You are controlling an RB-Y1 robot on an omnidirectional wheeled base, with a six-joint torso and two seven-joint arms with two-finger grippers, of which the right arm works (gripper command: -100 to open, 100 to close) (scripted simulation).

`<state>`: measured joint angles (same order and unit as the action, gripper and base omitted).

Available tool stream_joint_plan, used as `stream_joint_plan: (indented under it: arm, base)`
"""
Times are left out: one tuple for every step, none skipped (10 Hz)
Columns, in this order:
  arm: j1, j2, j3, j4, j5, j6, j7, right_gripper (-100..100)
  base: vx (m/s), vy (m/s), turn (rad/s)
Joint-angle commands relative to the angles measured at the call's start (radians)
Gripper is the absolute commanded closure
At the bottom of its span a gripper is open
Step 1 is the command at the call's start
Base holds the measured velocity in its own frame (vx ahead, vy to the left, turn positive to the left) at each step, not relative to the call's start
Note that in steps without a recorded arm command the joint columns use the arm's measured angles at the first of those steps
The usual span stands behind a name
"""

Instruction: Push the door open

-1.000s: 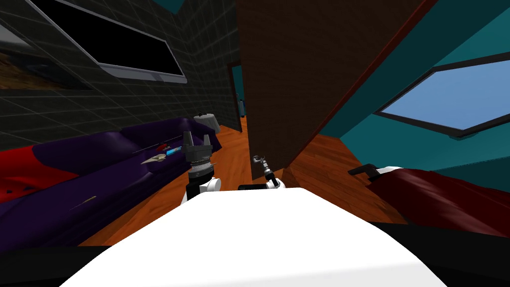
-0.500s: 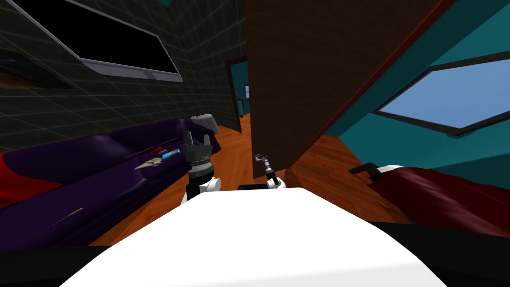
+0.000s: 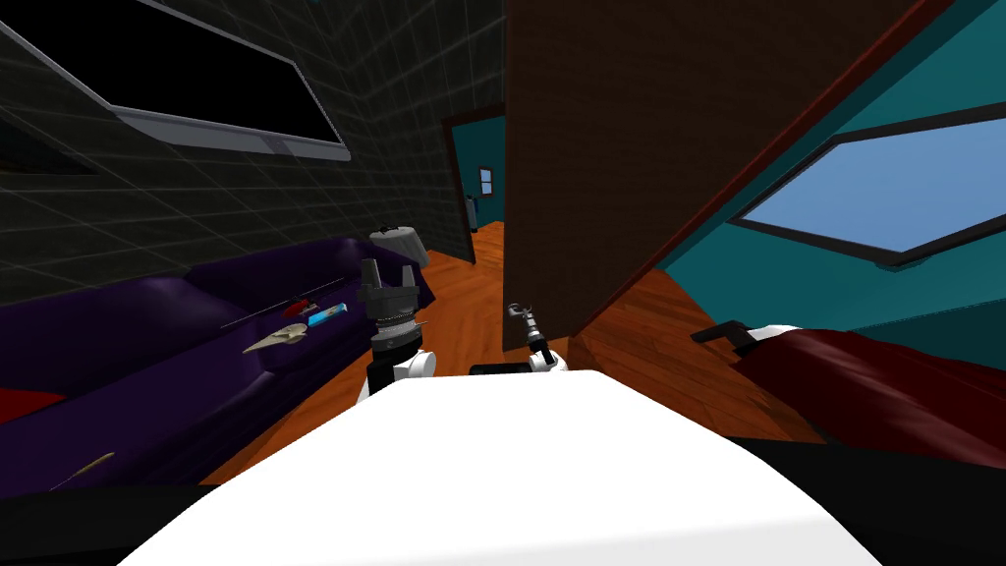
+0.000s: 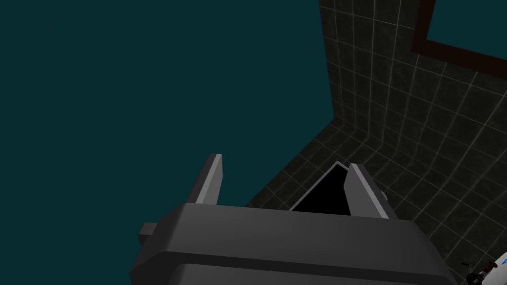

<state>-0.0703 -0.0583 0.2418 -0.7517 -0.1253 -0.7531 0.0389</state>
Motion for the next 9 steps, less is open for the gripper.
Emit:
stream_joint_plan:
  arm:
    - [-0.008, 0.004, -0.022, 0.004, -0.006, -0.005, 0.008, 100]
    - [-0.010, 0.008, -0.036, 0.008, -0.010, -0.007, 0.012, 100]
    - [-0.011, 0.010, -0.043, 0.009, -0.012, -0.007, 0.014, 100]
    - [-0.013, 0.015, -0.055, 0.013, -0.016, -0.008, 0.018, 100]
    - [-0.015, 0.023, -0.069, 0.016, -0.020, -0.010, 0.022, 100]
    - [-0.016, 0.014, -0.066, 0.025, -0.020, -0.012, 0.020, 100]
    - [-0.020, 0.005, -0.090, 0.028, -0.031, -0.015, 0.026, 100]
    - [-0.020, 0.004, -0.095, 0.028, -0.033, -0.015, 0.028, 100]
    - [-0.021, 0.002, -0.107, 0.030, -0.038, -0.016, 0.032, 100]
  base:
    - [0.164, 0.114, -0.053]
    - [0.164, 0.129, -0.072]
    - [0.146, 0.136, -0.057]
    - [0.149, 0.122, -0.059]
    - [0.150, 0.140, -0.077]
    - [0.068, 0.055, -0.050]
    - [0.164, 0.060, -0.059]
    - [0.193, 0.106, -0.068]
    - [0.179, 0.128, -0.063]
